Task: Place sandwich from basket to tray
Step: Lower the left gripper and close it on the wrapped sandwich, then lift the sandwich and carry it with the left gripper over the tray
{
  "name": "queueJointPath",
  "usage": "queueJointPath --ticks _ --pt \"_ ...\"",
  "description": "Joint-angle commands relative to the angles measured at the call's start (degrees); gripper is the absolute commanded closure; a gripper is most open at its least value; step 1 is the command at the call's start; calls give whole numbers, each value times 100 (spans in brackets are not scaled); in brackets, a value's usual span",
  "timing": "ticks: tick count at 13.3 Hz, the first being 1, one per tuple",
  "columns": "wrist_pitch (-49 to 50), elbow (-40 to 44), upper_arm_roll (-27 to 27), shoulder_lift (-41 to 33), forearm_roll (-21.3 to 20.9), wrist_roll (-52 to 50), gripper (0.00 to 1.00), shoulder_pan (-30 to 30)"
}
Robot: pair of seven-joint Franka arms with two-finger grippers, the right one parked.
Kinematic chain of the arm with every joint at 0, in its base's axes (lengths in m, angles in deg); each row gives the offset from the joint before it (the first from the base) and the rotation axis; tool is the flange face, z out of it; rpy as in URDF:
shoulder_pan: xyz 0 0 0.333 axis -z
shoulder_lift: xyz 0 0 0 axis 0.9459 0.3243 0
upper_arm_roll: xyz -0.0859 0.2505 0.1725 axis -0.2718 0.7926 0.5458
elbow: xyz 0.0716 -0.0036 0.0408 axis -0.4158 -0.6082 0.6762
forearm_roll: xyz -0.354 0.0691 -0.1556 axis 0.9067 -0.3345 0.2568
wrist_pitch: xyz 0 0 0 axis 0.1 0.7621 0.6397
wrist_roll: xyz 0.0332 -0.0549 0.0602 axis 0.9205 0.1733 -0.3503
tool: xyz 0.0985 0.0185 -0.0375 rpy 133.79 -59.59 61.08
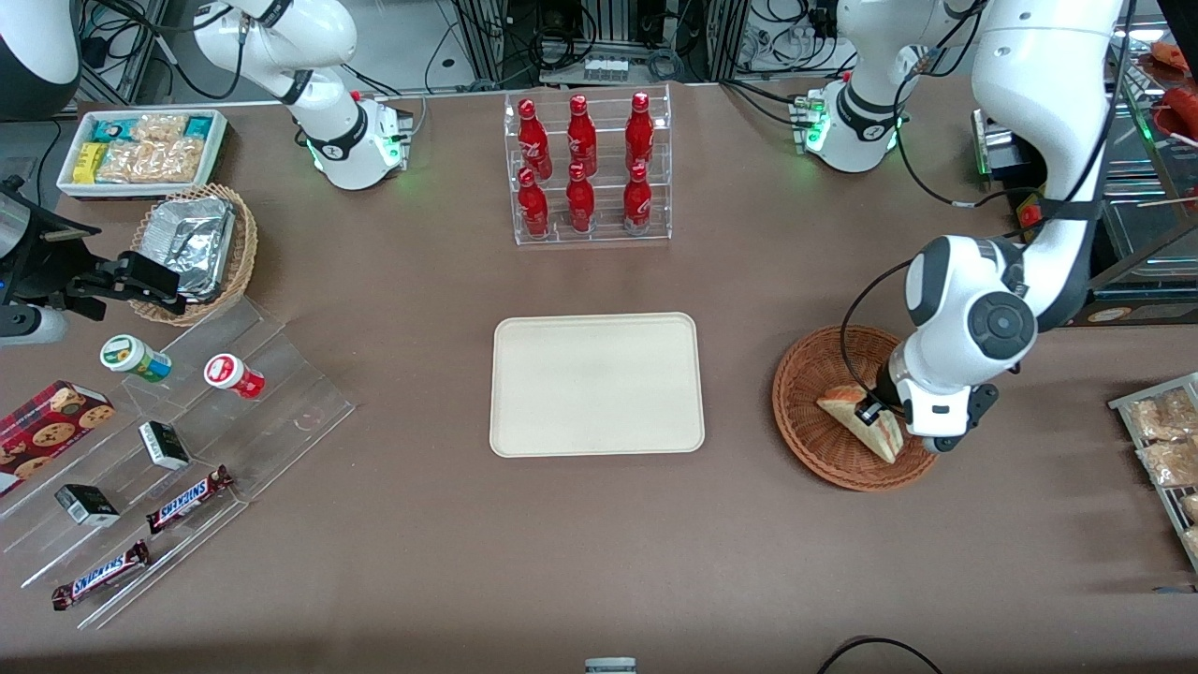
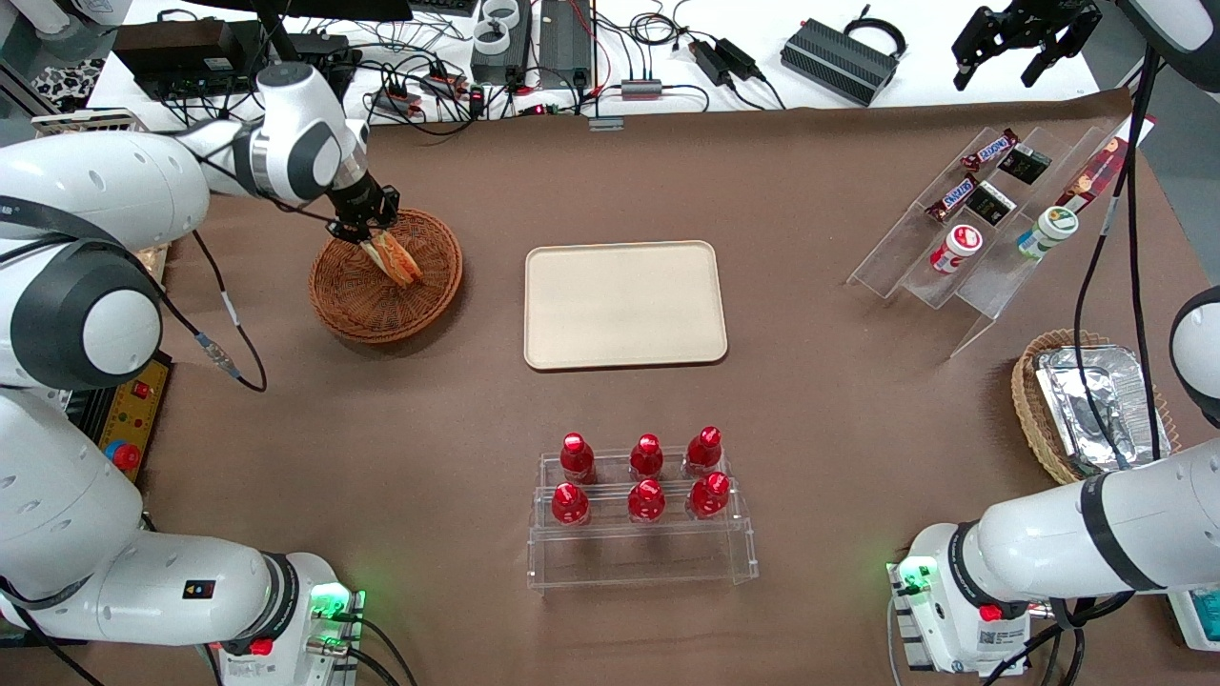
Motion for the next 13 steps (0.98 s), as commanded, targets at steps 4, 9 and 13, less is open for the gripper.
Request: queueJointPath --ticks 4,9,13 --pt "2461 1468 -287 -240 -169 418 100 177" --pt "2579 1927 -1526 -57 -283 401 100 186" --pt "2255 1963 -2327 330 -811 331 100 186"
